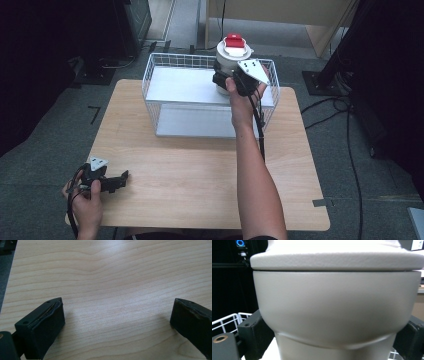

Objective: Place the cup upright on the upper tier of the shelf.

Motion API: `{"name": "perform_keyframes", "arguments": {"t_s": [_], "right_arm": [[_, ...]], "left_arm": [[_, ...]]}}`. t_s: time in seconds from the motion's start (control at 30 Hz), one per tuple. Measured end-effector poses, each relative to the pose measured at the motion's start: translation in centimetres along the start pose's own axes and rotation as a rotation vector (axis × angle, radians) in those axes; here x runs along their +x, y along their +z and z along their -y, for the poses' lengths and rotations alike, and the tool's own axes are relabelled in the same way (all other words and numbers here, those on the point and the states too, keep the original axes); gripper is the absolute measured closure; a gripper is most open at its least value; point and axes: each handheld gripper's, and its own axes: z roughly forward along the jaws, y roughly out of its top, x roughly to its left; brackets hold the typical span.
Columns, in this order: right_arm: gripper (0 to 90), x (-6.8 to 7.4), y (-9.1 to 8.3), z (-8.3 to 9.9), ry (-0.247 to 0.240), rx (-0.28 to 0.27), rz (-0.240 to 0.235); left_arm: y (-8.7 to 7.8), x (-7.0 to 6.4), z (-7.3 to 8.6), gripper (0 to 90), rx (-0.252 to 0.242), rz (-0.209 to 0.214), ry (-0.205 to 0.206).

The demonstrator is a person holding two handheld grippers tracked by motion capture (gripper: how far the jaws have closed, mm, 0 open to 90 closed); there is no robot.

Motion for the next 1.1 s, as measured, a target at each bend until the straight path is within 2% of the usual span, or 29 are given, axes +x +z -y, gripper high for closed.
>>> {"name": "perform_keyframes", "arguments": {"t_s": [0.47, 0.6, 0.83, 0.93, 1.1], "right_arm": [[6.9, -0.08, 0.08, 0.68, -0.031, 0.021, -0.004], [6.8, -0.47, 0.03, 0.74, -0.006, 0.054, -0.039], [7.0, -0.64, -0.03, 0.54, -0.018, 0.081, -0.053], [2.0, -0.76, -0.07, 0.55, -0.010, 0.083, -0.073], [0.0, -0.75, -0.27, 0.61, -0.015, 0.103, -0.090]], "left_arm": [[0.03, -0.01, -0.01, 0.0, -0.002, -0.001, -0.002], [0.03, -0.01, -0.02, 0.0, -0.002, 0.000, -0.001], [0.04, -0.01, -0.02, 0.0, -0.002, 0.000, -0.001], [0.04, -0.01, -0.02, 0.0, -0.002, 0.000, -0.001], [0.04, 0.00, -0.03, 0.0, -0.002, 0.000, -0.001]]}}
